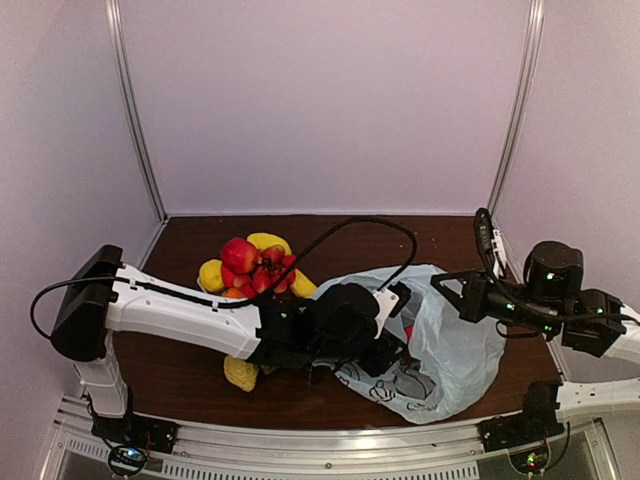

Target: Untie the knot of the plastic bag and take out the fruit

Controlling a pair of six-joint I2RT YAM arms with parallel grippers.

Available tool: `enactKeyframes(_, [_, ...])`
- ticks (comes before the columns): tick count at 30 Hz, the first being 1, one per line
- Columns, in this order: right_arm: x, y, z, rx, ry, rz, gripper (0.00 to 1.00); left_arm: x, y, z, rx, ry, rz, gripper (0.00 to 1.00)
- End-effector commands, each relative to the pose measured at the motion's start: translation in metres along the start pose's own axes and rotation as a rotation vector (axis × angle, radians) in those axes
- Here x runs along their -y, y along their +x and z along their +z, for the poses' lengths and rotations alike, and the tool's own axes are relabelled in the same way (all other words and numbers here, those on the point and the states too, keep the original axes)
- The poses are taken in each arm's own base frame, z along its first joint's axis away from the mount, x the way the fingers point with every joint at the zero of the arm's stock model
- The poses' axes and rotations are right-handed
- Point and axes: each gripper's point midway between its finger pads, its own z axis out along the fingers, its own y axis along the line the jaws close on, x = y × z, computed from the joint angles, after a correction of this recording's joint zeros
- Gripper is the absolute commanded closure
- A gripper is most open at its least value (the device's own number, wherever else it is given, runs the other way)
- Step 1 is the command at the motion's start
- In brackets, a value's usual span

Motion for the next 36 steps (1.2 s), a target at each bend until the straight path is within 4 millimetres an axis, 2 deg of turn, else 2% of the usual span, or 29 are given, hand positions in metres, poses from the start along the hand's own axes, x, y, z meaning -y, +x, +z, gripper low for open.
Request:
enactKeyframes(1, [-0.007, -0.007, -0.004, 0.043, -0.075, 0.074, 1.0, -0.004, -0.027, 0.029, 0.15, -0.05, 0.005, 0.6])
enactKeyframes(4, [-0.008, -0.007, -0.005, 0.066, -0.098, 0.106, 1.0, -0.004, -0.022, 0.048, 0.156, -0.052, 0.004, 0.6])
enactKeyframes(5, [-0.006, -0.007, -0.004, 0.068, -0.093, 0.113, 1.0, 0.0, -0.026, 0.05, 0.178, -0.03, 0.005, 0.59])
enactKeyframes(9, [0.005, 0.003, 0.001, 0.045, -0.048, 0.124, 1.0, 0.007, -0.027, 0.069, 0.19, 0.005, 0.034, 0.54])
enactKeyframes(13, [0.008, 0.008, 0.005, 0.047, -0.053, 0.147, 1.0, 0.0, -0.02, 0.095, 0.179, -0.027, 0.045, 0.52])
enactKeyframes(15, [0.021, 0.01, 0.004, 0.049, 0.018, 0.154, 1.0, -0.007, -0.019, 0.103, 0.181, -0.035, 0.038, 0.48])
enactKeyframes(16, [0.035, 0.011, 0.002, 0.053, 0.092, 0.156, 0.95, -0.012, -0.02, 0.106, 0.18, -0.041, 0.028, 0.48])
enactKeyframes(17, [0.049, 0.012, -0.001, 0.05, 0.177, 0.156, 0.84, -0.018, -0.018, 0.107, 0.175, -0.051, 0.014, 0.48])
enactKeyframes(19, [0.073, 0.01, -0.011, 0.054, 0.326, 0.134, 0.5, -0.026, -0.016, 0.109, 0.172, -0.059, -0.011, 0.46])
enactKeyframes(20, [0.082, 0.007, -0.015, 0.06, 0.383, 0.124, 0.37, -0.028, -0.016, 0.109, 0.173, -0.057, -0.013, 0.45])
enactKeyframes(22, [0.1, 0.0, -0.021, 0.066, 0.503, 0.102, 0.19, -0.029, -0.015, 0.112, 0.166, -0.039, -0.012, 0.42])
enactKeyframes(25, [0.12, -0.001, -0.022, 0.031, 0.631, 0.101, 0.07, -0.022, -0.015, 0.117, 0.159, 0.013, -0.007, 0.38])
enactKeyframes(28, [0.144, 0.008, -0.018, -0.017, 0.733, 0.124, 0.02, -0.021, -0.013, 0.122, 0.153, 0.022, -0.004, 0.33])
enactKeyframes(32, [0.17, 0.028, -0.011, -0.042, 0.768, 0.209, 0.01, -0.026, 0.001, 0.137, 0.095, -0.002, 0.013, 0.27])
enactKeyframes(36, [0.183, 0.056, -0.001, -0.073, 0.719, 0.32, 0.02, -0.035, 0.015, 0.149, 0.052, -0.044, 0.008, 0.22])
